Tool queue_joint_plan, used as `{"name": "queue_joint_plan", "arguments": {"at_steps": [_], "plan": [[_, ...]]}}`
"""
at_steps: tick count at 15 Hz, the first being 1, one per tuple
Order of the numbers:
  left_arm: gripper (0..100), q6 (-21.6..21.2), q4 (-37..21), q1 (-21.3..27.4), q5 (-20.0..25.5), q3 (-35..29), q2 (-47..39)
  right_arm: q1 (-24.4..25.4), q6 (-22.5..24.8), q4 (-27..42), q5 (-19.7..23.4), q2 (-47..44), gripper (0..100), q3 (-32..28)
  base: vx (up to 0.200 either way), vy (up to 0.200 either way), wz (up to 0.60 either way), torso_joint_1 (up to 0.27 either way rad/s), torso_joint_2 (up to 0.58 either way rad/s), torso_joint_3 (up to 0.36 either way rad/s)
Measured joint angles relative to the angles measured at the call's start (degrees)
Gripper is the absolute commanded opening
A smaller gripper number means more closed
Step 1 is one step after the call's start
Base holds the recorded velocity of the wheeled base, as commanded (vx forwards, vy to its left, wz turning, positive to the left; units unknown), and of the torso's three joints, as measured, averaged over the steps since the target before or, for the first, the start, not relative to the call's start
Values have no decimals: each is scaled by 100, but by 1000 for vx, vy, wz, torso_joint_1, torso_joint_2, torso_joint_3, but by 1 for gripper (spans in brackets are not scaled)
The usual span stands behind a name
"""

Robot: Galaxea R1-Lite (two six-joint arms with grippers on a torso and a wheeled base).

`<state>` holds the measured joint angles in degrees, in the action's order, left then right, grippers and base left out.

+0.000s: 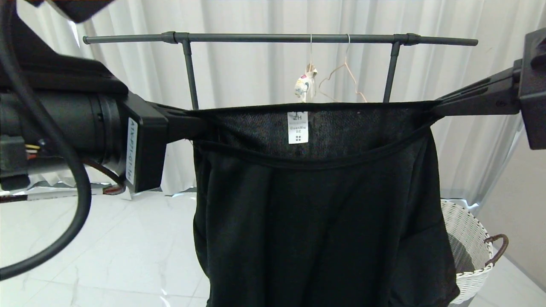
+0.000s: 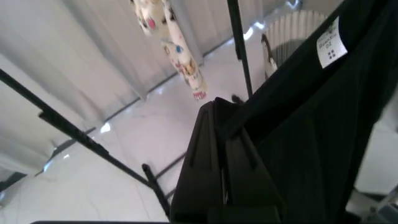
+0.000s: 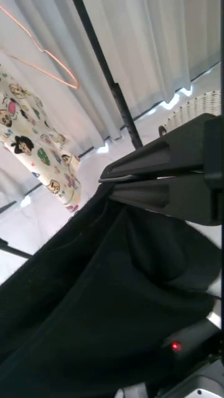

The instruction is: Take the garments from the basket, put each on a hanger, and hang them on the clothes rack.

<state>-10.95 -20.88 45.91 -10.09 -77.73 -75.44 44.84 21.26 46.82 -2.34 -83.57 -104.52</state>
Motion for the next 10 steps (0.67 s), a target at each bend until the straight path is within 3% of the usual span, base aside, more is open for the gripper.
{"name": "queue_joint_plan", "arguments": {"at_steps": [3, 6, 10], "plan": [[0, -5, -2, 243, -184, -94, 0, -7, 6, 101, -4, 71, 0, -74, 0, 0, 0, 0, 0, 0], [0, -66, 104, 458, -194, -77, -66, 2, 6, 666, 111, 265, 0, -83, 0, 0, 0, 0, 0, 0], [0, -172, 1240, 494, -187, -124, -469, 417, 6, 1402, 657, 630, 0, -39, 0, 0, 0, 0, 0, 0]]}}
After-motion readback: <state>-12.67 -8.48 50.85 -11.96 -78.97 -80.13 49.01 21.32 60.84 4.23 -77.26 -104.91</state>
